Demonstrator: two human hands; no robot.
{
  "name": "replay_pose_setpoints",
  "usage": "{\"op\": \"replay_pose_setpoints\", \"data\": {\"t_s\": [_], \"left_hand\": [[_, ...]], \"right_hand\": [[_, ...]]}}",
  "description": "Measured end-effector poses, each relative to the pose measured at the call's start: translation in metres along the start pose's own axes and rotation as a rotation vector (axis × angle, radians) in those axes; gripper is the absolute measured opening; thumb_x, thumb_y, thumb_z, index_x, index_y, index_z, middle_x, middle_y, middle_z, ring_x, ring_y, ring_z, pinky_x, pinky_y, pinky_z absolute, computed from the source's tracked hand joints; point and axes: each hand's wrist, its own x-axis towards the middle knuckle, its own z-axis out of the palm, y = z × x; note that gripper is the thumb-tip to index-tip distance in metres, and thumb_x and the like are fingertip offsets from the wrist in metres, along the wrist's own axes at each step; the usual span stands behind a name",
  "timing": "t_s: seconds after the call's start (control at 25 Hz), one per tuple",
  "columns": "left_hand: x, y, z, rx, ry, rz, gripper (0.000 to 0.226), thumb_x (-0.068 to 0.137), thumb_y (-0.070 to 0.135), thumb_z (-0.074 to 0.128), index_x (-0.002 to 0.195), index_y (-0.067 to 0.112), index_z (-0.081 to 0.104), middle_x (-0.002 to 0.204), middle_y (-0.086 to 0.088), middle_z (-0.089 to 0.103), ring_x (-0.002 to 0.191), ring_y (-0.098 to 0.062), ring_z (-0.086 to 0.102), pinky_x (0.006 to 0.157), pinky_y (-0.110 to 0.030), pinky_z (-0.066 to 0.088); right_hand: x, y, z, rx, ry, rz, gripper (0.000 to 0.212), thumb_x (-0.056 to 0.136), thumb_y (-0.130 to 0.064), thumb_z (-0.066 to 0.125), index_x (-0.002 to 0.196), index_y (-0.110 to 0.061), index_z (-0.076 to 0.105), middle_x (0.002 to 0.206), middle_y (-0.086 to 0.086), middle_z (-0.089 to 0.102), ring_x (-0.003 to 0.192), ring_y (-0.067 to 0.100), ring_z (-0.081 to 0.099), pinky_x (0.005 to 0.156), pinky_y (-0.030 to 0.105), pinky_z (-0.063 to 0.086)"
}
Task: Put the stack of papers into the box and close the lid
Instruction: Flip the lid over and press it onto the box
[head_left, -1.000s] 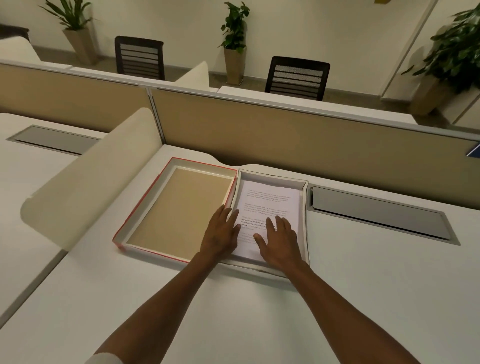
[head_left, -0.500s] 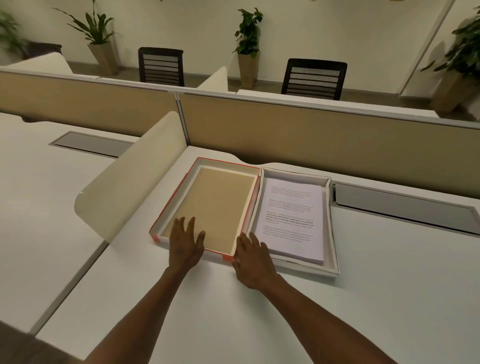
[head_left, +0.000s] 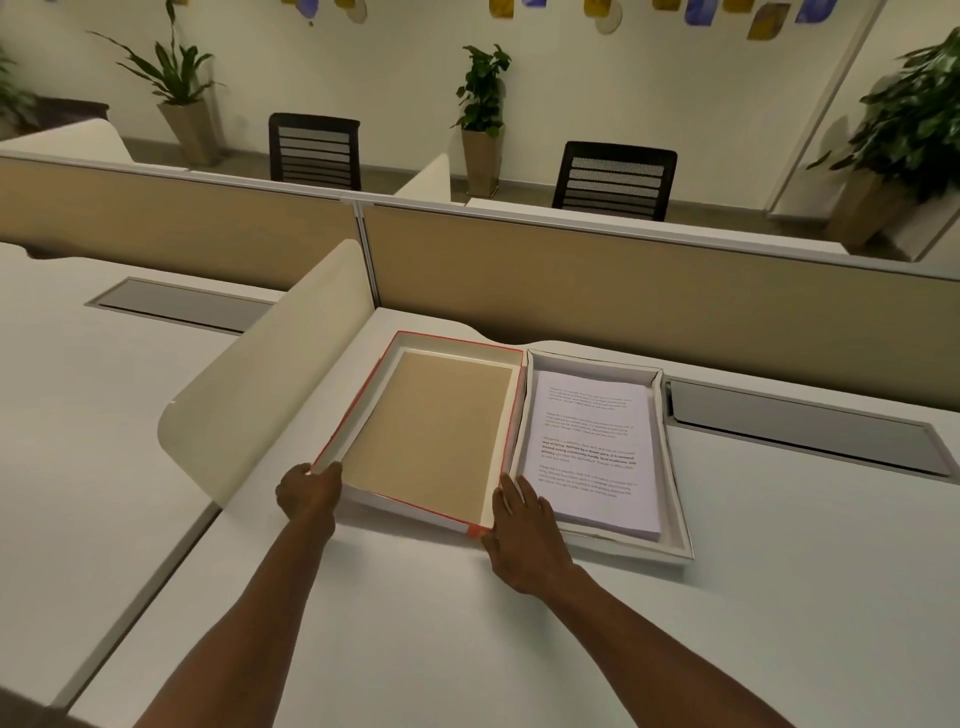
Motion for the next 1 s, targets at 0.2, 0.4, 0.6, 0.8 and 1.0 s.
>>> {"op": "replay_pose_setpoints", "data": {"t_s": [0.2, 0.4, 0.6, 0.8, 1.0], "left_hand": [[-0.021, 0.021, -0.017, -0.248, -0.058, 0.102, 0.043, 0.078, 0.015, 0.078, 0.121, 0.019, 0.070, 0.111, -0.013, 0.073, 0.098, -0.032, 0.071, 0.093, -0.045, 0.059], [-0.072, 0.047, -0.023, -0.299, -0.084, 0.414, 0.040, 0.079, 0.019, 0.080, 0.115, 0.031, 0.069, 0.101, 0.004, 0.071, 0.084, -0.007, 0.066, 0.080, -0.033, 0.057], [-0.128, 0.062, -0.007, -0.310, -0.153, 0.714, 0.051, 0.078, 0.016, 0.085, 0.126, 0.019, 0.066, 0.121, 0.001, 0.071, 0.103, -0.016, 0.068, 0.084, -0.018, 0.059], [-0.161, 0.068, 0.011, -0.290, -0.244, 0.793, 0.073, 0.073, 0.027, 0.091, 0.137, 0.016, 0.057, 0.128, 0.005, 0.065, 0.107, -0.010, 0.065, 0.088, -0.014, 0.054], [-0.152, 0.062, 0.011, -0.450, -0.428, 0.695, 0.047, 0.085, 0.051, 0.069, 0.129, 0.039, 0.057, 0.124, 0.012, 0.067, 0.115, -0.003, 0.066, 0.094, -0.023, 0.057]], "right_hand": [[0.010, -0.008, -0.031, 0.220, 0.068, 0.051, 0.072, 0.097, -0.057, 0.041, 0.152, -0.012, 0.032, 0.164, 0.011, 0.023, 0.151, 0.027, 0.018, 0.121, 0.042, 0.020], [0.055, -0.051, -0.125, 0.881, 0.253, 0.215, 0.046, 0.090, -0.047, 0.065, 0.123, -0.016, 0.065, 0.109, 0.006, 0.072, 0.097, 0.020, 0.069, 0.089, 0.038, 0.056], [0.090, -0.092, -0.200, 1.367, 0.114, 0.307, 0.036, 0.087, -0.042, 0.070, 0.096, -0.007, 0.067, 0.096, 0.016, 0.075, 0.078, 0.029, 0.076, 0.060, 0.035, 0.062], [0.087, -0.087, -0.201, 1.427, 0.212, 0.445, 0.012, 0.091, -0.015, 0.069, 0.083, -0.012, 0.062, 0.100, 0.014, 0.073, 0.078, 0.026, 0.073, 0.054, 0.032, 0.059], [0.065, -0.061, -0.220, 1.572, 0.246, 0.425, 0.007, 0.096, -0.009, 0.061, 0.098, -0.004, 0.064, 0.095, 0.012, 0.071, 0.079, 0.022, 0.070, 0.056, 0.029, 0.057]]}}
